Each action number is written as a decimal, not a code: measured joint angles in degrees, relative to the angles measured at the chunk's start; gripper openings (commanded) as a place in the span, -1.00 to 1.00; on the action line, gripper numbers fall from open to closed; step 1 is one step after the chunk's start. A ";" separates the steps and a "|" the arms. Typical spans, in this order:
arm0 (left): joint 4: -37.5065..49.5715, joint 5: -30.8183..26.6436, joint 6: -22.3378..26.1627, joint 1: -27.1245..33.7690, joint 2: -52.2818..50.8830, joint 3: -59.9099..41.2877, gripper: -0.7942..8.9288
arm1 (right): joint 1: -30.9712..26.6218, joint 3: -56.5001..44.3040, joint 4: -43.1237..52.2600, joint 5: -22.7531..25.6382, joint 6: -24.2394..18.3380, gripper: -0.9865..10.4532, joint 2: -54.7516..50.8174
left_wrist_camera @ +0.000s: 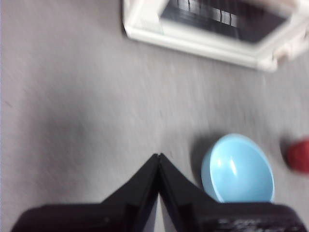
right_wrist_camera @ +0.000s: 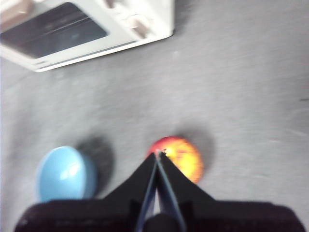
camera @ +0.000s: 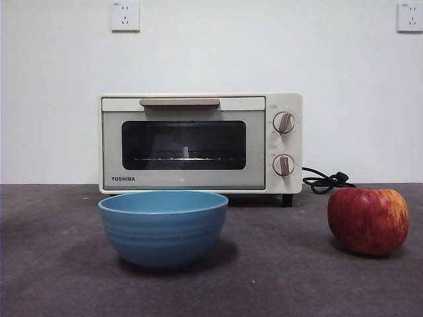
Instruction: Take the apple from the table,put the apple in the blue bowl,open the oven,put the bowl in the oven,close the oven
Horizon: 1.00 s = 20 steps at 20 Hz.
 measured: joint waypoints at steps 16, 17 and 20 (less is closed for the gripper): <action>-4.66 2.25 5.42 -3.19 4.92 0.02 -0.85 | 26.51 14.08 -10.62 23.96 -3.85 0.34 31.80; -4.90 2.25 5.51 -3.19 4.90 0.02 -0.85 | 26.56 14.10 -10.56 24.35 -3.93 0.34 32.98; -5.79 2.25 5.64 -3.19 4.92 0.02 -0.85 | 26.51 14.14 -10.19 25.11 -4.50 0.34 35.08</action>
